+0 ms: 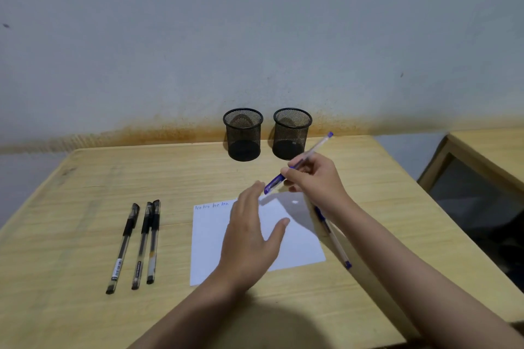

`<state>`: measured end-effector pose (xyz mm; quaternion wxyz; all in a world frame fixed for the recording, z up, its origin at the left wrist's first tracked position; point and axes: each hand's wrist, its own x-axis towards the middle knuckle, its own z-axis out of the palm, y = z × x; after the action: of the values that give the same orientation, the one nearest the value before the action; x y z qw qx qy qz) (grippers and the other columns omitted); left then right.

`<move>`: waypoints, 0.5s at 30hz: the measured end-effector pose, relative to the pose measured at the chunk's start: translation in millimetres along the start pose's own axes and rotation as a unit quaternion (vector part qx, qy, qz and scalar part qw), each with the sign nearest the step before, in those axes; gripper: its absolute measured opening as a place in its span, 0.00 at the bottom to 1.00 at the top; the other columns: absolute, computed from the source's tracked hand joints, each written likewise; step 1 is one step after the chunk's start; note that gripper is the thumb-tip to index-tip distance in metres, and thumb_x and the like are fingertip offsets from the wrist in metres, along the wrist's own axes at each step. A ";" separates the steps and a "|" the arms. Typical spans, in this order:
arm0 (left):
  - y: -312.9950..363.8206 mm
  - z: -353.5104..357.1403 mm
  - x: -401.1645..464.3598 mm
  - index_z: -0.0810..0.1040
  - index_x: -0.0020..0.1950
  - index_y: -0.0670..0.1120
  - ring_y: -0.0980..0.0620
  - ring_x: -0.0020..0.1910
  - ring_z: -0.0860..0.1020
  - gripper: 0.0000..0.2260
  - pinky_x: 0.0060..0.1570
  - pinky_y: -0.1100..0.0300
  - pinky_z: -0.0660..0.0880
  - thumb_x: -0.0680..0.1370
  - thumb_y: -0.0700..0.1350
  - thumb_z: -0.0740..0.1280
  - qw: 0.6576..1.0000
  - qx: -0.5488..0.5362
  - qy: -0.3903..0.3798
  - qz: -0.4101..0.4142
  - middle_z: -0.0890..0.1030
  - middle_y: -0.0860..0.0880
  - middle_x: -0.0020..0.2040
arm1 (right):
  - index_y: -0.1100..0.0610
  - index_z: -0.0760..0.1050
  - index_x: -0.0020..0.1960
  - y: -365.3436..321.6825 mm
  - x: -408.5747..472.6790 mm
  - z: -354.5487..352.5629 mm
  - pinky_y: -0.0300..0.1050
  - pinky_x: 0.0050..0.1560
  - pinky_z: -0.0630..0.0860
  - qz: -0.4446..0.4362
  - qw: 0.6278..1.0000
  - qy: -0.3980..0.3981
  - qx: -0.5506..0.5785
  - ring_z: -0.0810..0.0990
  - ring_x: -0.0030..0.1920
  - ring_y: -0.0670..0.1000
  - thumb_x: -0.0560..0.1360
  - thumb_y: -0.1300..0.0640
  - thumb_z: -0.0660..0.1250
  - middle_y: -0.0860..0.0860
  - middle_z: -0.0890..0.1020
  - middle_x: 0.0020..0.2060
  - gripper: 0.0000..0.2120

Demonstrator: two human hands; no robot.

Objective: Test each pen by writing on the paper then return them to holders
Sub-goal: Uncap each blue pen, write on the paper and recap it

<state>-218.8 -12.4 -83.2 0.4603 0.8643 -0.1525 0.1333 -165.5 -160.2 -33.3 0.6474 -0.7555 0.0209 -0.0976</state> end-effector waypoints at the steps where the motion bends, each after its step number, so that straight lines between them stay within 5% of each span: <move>1: 1.5 -1.1 1.8 0.62 0.71 0.55 0.65 0.64 0.65 0.26 0.59 0.73 0.62 0.75 0.52 0.67 0.999 -0.010 0.031 0.004 0.66 0.62 0.65 | 0.59 0.75 0.43 -0.5 -7.8 -1.8 0.45 0.38 0.79 0.009 1.000 0.003 0.013 0.81 0.32 0.49 0.72 0.64 0.71 0.55 0.81 0.35 0.05; 5: 6.1 -3.4 6.9 0.75 0.61 0.50 0.70 0.53 0.71 0.16 0.50 0.78 0.66 0.74 0.46 0.70 0.996 -0.005 0.074 0.043 0.75 0.60 0.51 | 0.63 0.77 0.47 1.3 -32.7 -4.9 0.44 0.39 0.81 0.025 0.998 0.012 0.052 0.83 0.34 0.48 0.72 0.61 0.72 0.54 0.83 0.34 0.08; 8: 7.4 -5.0 8.6 0.80 0.53 0.46 0.62 0.48 0.76 0.10 0.45 0.74 0.70 0.73 0.41 0.71 0.993 -0.031 0.097 0.057 0.79 0.54 0.44 | 0.65 0.77 0.47 3.0 -42.9 -4.3 0.44 0.40 0.81 0.022 0.997 0.012 0.075 0.82 0.34 0.47 0.71 0.60 0.72 0.54 0.83 0.34 0.10; 15: 10.4 -16.1 12.2 0.83 0.51 0.46 0.59 0.44 0.78 0.09 0.45 0.64 0.75 0.72 0.38 0.72 0.989 -0.068 0.108 0.068 0.81 0.55 0.42 | 0.59 0.79 0.42 4.9 -48.6 4.2 0.42 0.35 0.77 0.001 0.995 0.007 0.102 0.78 0.30 0.45 0.74 0.60 0.69 0.47 0.79 0.27 0.03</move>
<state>-213.1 -6.1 -62.2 0.5219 0.7990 -0.1691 0.2463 -212.0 -149.2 -44.5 0.7214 -0.6845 0.0161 -0.1042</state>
